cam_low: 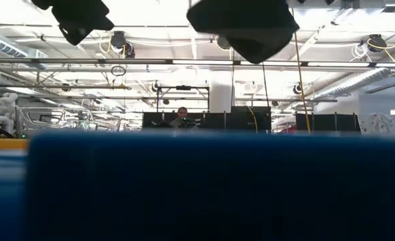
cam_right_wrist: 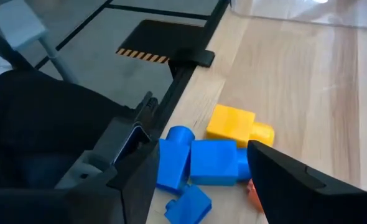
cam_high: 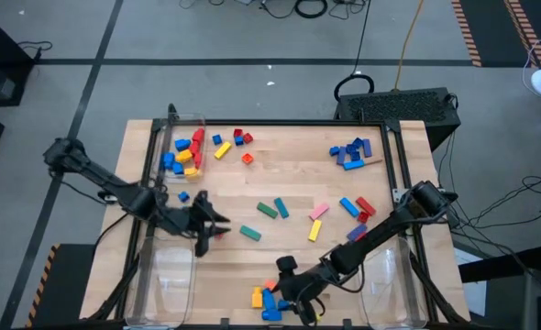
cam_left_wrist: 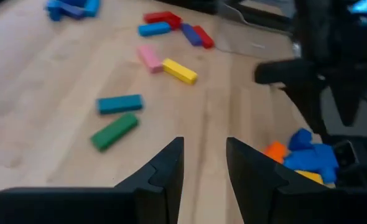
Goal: Sort blocks by size
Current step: Put the blue one stud game piece into the top left transparent bin
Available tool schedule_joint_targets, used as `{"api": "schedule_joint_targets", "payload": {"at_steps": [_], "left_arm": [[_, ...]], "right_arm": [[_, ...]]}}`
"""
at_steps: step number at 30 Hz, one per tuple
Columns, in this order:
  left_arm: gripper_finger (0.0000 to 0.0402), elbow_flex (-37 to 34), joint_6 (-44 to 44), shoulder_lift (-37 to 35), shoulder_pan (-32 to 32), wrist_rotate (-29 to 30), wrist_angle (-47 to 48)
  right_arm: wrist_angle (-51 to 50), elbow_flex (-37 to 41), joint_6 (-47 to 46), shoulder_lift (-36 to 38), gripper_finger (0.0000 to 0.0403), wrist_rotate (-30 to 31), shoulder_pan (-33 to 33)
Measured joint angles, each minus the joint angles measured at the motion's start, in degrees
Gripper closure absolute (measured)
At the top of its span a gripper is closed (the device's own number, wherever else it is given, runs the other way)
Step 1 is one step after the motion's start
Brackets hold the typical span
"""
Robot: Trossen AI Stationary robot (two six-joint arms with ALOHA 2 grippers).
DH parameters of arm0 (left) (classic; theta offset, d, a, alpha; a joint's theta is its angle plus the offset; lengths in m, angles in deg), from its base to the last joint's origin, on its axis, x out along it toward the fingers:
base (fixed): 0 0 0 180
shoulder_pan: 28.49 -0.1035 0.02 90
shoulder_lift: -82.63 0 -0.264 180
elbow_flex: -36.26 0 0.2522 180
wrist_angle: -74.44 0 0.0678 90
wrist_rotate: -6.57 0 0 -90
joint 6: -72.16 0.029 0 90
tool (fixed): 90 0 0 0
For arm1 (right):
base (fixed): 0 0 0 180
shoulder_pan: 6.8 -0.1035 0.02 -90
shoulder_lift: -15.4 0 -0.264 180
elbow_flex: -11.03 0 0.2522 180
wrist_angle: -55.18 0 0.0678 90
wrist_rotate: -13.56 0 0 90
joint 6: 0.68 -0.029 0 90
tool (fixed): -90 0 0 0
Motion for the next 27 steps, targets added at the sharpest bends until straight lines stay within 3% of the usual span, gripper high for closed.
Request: {"api": "schedule_joint_targets", "payload": {"at_steps": [11, 18, 27], "left_arm": [[0.0282, 0.0, 0.2, 12.4, 6.8, -5.1, -7.8], [0.0282, 0.0, 1.7, 15.7, 8.2, -7.8, -10.9], [0.0282, 0.0, 1.4, 15.8, 8.2, -6.8, -10.5]], "right_arm": [[0.7, -0.2, -2.8, -3.6, 0.0248, -2.4, 0.7], [0.3, -6.8, -0.1, -8.7, 0.0306, -8.0, 1.8], [-12.5, -14.6, 1.0, -13.3, 0.0346, -7.8, 2.7]]}}
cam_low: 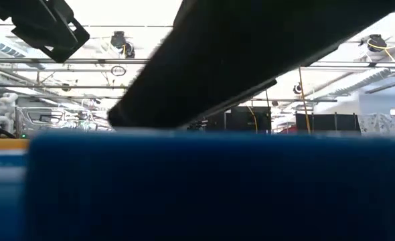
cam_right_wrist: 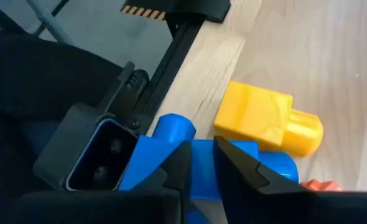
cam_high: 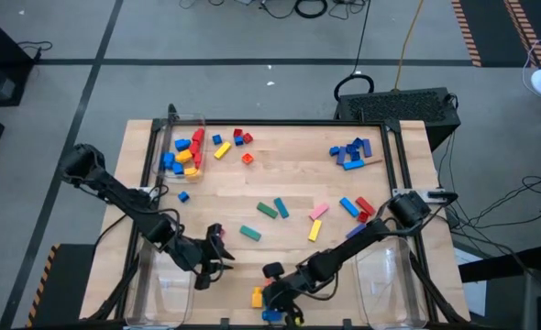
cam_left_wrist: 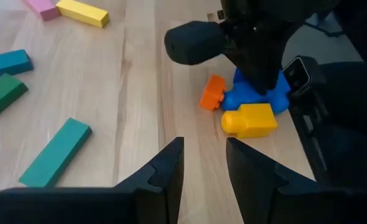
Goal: Sort blocks by size
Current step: Put the blue one stud game piece into the top left transparent bin
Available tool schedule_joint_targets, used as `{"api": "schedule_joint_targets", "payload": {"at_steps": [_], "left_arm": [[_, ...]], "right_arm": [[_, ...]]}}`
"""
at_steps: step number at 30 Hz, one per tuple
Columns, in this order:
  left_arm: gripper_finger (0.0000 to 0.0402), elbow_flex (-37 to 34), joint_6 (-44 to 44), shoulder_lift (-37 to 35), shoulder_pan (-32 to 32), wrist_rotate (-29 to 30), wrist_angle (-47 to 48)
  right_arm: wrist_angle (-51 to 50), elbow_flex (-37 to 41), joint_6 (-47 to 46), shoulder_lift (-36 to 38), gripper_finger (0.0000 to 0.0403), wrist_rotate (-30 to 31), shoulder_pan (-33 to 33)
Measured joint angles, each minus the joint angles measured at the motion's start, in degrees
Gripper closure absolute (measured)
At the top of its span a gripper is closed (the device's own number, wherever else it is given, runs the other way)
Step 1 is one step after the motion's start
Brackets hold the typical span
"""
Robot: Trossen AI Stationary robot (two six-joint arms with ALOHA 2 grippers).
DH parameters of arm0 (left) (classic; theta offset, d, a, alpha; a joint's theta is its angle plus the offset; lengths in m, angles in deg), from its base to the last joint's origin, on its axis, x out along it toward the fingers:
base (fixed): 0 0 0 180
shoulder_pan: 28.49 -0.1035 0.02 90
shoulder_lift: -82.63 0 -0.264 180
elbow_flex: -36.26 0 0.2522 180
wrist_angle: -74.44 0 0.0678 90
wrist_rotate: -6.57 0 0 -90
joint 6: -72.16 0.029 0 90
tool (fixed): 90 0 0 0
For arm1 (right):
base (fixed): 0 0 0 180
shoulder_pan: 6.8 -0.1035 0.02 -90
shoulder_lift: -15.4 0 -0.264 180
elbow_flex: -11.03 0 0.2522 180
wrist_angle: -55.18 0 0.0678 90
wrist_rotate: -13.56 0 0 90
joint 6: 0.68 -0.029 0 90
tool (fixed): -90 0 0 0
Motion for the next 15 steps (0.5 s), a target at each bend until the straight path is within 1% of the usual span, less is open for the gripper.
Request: {"api": "schedule_joint_targets", "payload": {"at_steps": [2, 7, 10, 15], "left_arm": [[0.0282, 0.0, 0.0, 0.0, 0.0, 0.1, 0.7], [0.0282, 0.0, 0.0, 0.0, 0.0, 3.0, 1.3], [0.0282, 0.0, 0.0, 0.0, 0.0, 3.8, 1.7], [0.0282, 0.0, 0.0, 0.0, 0.0, 5.6, 1.9]], "right_arm": [[-1.8, -0.1, -0.5, 0.1, 0.0351, 0.3, 0.3], [-6.7, 0.0, -1.0, 1.5, 0.0355, 4.9, 1.5], [-9.9, 0.1, -0.9, 2.8, 0.0355, 6.8, 2.4], [-18.4, 0.2, -0.9, 5.2, 0.0355, 11.5, 3.9]]}}
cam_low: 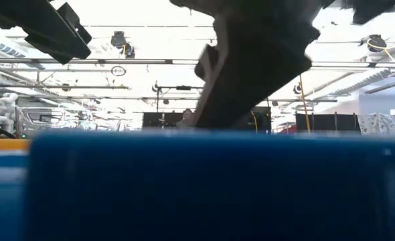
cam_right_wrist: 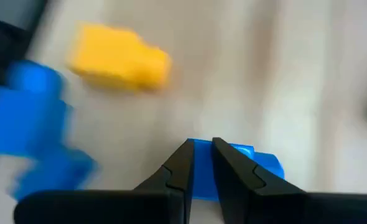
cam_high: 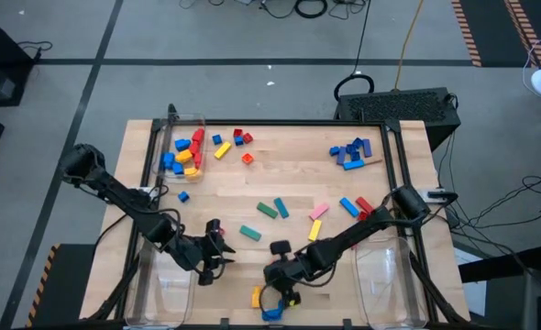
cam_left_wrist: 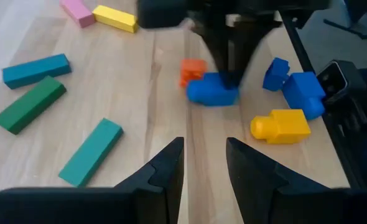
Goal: Sort blocks by size
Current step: Put the blue one stud game piece into the top left transparent bin
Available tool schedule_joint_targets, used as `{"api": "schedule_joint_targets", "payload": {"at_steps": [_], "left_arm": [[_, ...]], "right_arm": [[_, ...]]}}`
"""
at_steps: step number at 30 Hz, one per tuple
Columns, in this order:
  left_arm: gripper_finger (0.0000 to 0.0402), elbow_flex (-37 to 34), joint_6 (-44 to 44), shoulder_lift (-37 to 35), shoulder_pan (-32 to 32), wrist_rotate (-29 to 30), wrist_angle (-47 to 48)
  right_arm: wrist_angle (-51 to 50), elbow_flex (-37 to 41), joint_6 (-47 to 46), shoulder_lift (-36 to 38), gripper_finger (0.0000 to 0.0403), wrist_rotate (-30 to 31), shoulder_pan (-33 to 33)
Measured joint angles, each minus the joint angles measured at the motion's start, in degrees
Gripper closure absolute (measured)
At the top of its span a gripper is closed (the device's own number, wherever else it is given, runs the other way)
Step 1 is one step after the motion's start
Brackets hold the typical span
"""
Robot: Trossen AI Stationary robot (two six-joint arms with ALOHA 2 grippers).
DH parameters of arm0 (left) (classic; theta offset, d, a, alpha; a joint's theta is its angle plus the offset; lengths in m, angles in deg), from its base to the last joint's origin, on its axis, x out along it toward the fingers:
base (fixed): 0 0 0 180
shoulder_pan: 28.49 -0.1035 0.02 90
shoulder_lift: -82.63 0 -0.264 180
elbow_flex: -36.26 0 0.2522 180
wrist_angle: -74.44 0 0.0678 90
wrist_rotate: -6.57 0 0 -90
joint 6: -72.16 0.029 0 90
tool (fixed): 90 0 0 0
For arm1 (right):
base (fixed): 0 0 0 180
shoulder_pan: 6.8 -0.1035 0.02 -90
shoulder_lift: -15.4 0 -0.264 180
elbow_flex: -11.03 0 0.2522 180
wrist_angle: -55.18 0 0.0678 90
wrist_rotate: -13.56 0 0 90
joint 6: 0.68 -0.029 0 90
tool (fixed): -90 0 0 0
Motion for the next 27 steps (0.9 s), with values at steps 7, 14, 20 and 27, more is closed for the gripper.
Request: {"api": "schedule_joint_targets", "payload": {"at_steps": [7, 14, 20, 27], "left_arm": [[0.0282, 0.0, 0.0, 0.0, 0.0, 5.5, 0.0], [0.0281, 0.0, 0.0, 0.0, -2.0, 15.2, -0.2], [0.0281, 0.0, 0.1, 0.0, -4.4, 17.2, -0.7], [0.0281, 0.0, 5.7, 0.0, -7.2, 17.2, -0.5]], "right_arm": [[-4.2, 0.3, -3.5, 2.9, 0.0355, 4.0, 0.3], [-11.9, 0.1, -15.4, 6.3, 0.0320, 18.2, -1.8], [-18.0, 0.1, -42.2, 6.9, 0.0274, 29.9, -5.0], [-17.8, 0.1, -52.6, 6.5, 0.0229, 31.0, -7.7]]}}
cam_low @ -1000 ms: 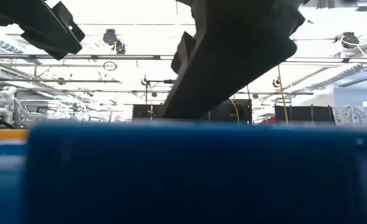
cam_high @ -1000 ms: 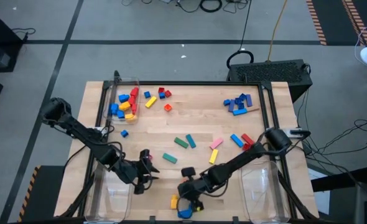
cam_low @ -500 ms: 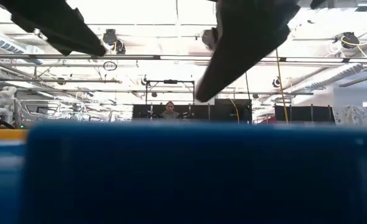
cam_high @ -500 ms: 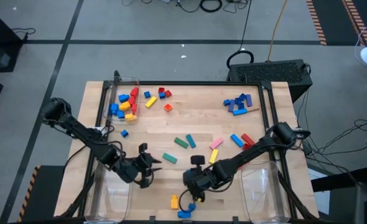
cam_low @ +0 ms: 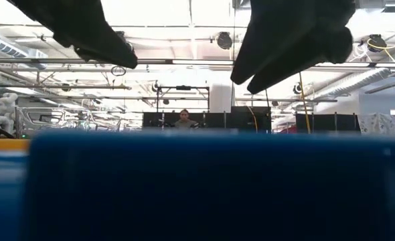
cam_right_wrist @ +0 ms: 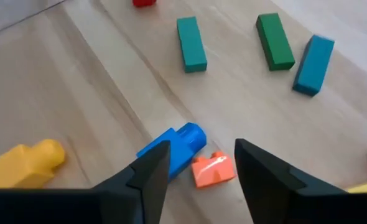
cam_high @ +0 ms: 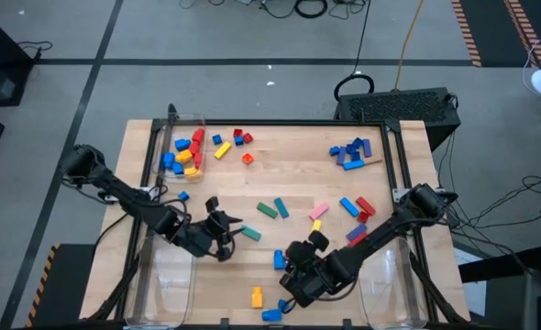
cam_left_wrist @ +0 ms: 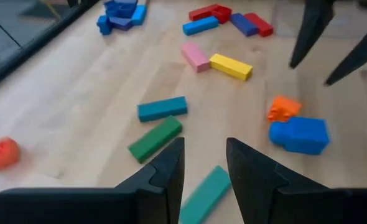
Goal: Sort blocks by size
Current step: Put the blue one stud game piece into the top left transparent bin
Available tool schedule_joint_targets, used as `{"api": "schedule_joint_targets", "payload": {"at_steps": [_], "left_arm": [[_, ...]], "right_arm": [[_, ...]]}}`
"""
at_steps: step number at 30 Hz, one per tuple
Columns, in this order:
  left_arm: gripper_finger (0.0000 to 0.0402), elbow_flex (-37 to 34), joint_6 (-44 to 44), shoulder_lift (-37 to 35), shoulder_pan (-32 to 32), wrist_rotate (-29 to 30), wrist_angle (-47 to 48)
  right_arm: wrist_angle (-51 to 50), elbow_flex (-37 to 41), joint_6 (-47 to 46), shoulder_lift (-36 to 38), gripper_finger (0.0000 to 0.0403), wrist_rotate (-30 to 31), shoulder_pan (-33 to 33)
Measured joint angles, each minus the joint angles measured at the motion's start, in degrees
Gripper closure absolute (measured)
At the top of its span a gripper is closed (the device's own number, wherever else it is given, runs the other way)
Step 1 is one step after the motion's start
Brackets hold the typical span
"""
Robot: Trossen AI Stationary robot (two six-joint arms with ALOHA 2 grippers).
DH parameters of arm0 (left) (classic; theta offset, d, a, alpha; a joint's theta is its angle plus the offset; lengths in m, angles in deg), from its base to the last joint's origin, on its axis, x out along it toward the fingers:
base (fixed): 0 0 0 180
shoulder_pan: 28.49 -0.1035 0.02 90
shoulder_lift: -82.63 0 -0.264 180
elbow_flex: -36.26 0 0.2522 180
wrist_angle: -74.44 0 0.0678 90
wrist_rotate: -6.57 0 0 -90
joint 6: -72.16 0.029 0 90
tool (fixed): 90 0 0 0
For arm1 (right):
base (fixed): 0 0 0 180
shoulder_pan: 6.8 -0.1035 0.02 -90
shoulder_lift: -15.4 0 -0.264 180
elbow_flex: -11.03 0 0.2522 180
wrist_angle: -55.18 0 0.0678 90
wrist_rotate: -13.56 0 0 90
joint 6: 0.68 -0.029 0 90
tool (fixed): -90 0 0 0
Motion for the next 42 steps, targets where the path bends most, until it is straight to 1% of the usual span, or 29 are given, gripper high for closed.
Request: {"api": "schedule_joint_targets", "payload": {"at_steps": [5, 7, 9, 12, 15, 17, 21, 24, 28, 33, 40, 42], "left_arm": [[0.0281, 0.0, 10.2, 0.0, -2.4, 0.0, 0.0], [0.0281, 0.0, 12.4, 0.0, -4.0, 0.0, -0.2], [0.0281, 0.0, 13.8, 0.0, -5.9, 0.0, -0.5], [0.0281, 0.0, 14.1, 0.0, -8.7, -0.1, -0.5], [0.0281, 0.0, 14.4, 0.0, -11.2, -2.2, -0.5], [0.0281, 0.0, 14.9, 0.0, -12.5, -4.5, -0.5], [0.0281, 0.0, 21.8, 0.0, -14.0, -9.7, -0.5], [0.0281, 0.0, 26.8, 0.0, -14.4, -10.7, -0.5], [0.0281, 0.0, 27.4, 0.0, -14.4, -10.8, -0.5], [0.0281, 0.0, 26.1, 0.0, -14.3, -10.8, -0.3], [0.0282, 0.0, 24.1, 0.0, -14.3, -10.9, -0.2], [0.0282, 0.0, 22.9, 0.0, -14.3, -10.9, -0.1]], "right_arm": [[4.4, 0.0, 0.3, -0.1, 0.0214, -2.8, -0.7], [7.1, 0.0, 0.0, -0.3, 0.0214, -5.1, -0.5], [9.2, 0.0, 1.9, -0.4, 0.0217, -7.3, 0.2], [12.2, 0.0, 3.3, -0.4, 0.0226, -8.1, 1.4], [12.3, 0.0, 0.0, -0.4, 0.0237, -10.8, 2.3], [10.7, 0.0, -4.2, -0.4, 0.0243, -11.0, 2.7], [7.7, 0.0, -11.4, -0.4, 0.0245, -9.0, 3.1], [6.4, 0.0, -14.4, -0.4, 0.0245, -9.0, 3.3], [7.8, -0.1, -16.8, -2.0, 0.0245, -10.2, 3.9], [8.2, -0.1, -18.6, -5.9, 0.0245, -15.7, 4.3], [8.6, -0.2, -19.4, -6.8, 0.0245, -16.5, 4.3], [8.3, -0.2, -17.9, -6.8, 0.0245, -16.6, 4.6]]}}
